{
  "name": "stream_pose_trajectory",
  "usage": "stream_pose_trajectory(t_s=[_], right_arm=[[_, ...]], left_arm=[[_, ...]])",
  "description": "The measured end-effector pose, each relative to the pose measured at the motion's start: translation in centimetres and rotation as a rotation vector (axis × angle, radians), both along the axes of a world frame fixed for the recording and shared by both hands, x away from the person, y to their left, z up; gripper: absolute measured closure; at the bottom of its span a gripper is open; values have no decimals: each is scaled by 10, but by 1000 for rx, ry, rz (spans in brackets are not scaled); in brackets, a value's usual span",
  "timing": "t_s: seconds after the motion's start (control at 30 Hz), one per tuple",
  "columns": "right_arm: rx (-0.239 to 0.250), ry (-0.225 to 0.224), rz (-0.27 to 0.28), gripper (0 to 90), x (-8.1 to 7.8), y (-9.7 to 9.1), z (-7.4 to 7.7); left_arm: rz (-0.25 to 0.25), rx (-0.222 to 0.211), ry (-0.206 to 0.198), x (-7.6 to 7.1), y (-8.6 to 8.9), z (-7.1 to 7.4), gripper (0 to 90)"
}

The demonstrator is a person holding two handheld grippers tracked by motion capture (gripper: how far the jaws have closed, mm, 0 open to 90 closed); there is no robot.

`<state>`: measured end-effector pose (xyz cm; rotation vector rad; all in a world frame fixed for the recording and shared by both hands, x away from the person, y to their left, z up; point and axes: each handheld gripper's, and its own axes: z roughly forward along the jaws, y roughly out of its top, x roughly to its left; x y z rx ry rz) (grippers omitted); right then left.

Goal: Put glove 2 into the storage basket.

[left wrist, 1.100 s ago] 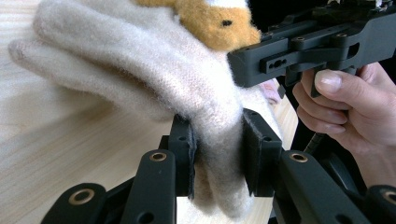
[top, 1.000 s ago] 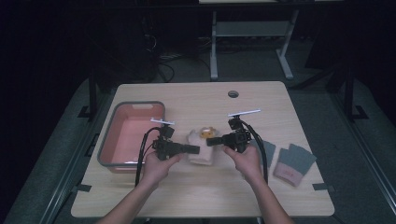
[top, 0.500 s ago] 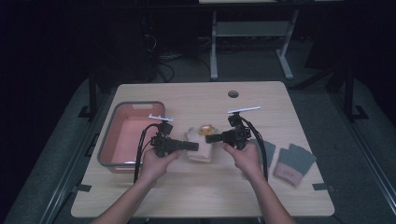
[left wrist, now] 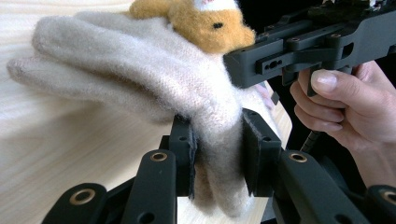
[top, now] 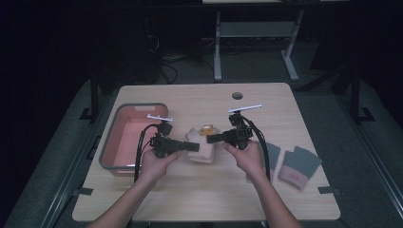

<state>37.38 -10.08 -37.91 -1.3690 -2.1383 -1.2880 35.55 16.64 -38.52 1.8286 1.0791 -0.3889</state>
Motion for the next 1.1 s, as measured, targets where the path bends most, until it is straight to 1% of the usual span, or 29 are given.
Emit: stream_pose_trajectory(t_s=[0.03,0.1,0.2,0.27,0.43,0.5,0.53,0.6,0.63,0.7,0.77,0.87,0.9,1.0,1.03,1.07,1.1], right_arm=[[2,7,-5,835,0,1,1],[9,6,-5,835,1,3,3],[15,-1,-5,834,3,4,6],[18,-10,-5,834,4,7,11],[15,-24,7,835,9,12,22],[15,-28,5,834,10,13,23],[19,-30,10,834,12,14,26],[19,-33,11,834,13,15,27],[23,-33,11,834,15,18,30],[29,-36,12,834,16,19,32],[40,-35,16,834,19,23,36],[43,-44,21,834,22,29,43],[41,-48,23,834,24,31,45],[58,-54,29,834,26,36,51],[58,-54,29,834,26,36,51],[67,-53,34,834,28,39,54],[72,-54,37,834,29,40,56]], left_arm=[[-2,3,-5,1,1,2,686],[-1,7,-11,1,3,5,687],[1,0,-17,3,5,9,687],[8,-5,-17,4,8,13,687],[14,-15,-35,6,13,22,687],[9,-20,-38,8,15,23,687],[16,-19,-34,8,17,25,687],[14,-21,-37,9,18,27,687],[21,-21,-42,10,21,30,687],[24,-20,-46,11,22,32,687],[32,-25,-48,12,27,37,687],[36,-30,-56,13,32,41,688],[41,-30,-60,14,36,46,687],[48,-32,-72,15,42,52,687],[48,-32,-72,15,42,52,687],[51,-31,-80,15,45,56,687],[56,-32,-79,15,47,58,688]])
